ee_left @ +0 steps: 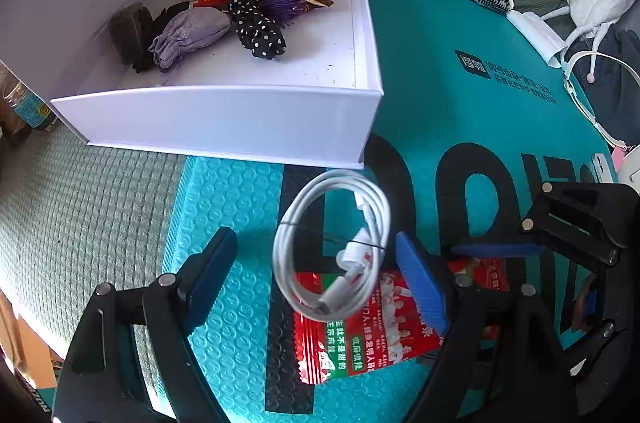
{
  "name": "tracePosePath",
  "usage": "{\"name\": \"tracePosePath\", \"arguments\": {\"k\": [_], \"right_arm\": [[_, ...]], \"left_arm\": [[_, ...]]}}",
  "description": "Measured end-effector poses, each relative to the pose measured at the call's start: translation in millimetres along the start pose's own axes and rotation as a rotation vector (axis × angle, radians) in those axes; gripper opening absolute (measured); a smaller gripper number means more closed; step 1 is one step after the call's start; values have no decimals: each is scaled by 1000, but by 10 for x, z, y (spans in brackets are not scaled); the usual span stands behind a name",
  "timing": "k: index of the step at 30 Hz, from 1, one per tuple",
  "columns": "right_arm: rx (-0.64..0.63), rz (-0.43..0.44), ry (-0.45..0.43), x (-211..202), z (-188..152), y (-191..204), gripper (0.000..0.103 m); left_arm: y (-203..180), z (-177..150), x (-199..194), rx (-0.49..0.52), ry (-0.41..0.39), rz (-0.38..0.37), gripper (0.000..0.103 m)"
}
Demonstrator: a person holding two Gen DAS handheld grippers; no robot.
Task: Organize objects
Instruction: 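Grasp the white cable with the left tool while the right tool grasps the red snack bag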
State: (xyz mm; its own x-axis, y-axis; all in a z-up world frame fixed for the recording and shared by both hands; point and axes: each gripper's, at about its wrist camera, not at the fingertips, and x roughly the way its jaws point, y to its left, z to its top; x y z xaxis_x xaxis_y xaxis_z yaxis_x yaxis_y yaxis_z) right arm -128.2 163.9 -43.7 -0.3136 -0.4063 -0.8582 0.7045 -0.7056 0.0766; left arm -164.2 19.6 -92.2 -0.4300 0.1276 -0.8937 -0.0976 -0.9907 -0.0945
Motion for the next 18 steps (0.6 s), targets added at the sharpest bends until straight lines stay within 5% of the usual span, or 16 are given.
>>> {"name": "tracePosePath", "arguments": {"k": [2, 3, 6, 11, 18], "right_arm": [[4, -21, -1, -6, -12, -17, 56], [9, -21, 2, -14, -21, -31, 56], [11, -25, 12, -52, -60, -40, 56], [35, -60, 23, -103, -134, -83, 54], [118, -152, 52, -175, -208, -235, 52]], "left_arm": [[3, -16, -11, 5, -13, -8, 72], [-1, -34, -23, 17, -16, -12, 52], [-27, -51, -53, 51, -2, 14, 52], [91, -78, -105, -10, 2, -19, 52], [250, -141, -153, -68, 23, 32, 52]]}}
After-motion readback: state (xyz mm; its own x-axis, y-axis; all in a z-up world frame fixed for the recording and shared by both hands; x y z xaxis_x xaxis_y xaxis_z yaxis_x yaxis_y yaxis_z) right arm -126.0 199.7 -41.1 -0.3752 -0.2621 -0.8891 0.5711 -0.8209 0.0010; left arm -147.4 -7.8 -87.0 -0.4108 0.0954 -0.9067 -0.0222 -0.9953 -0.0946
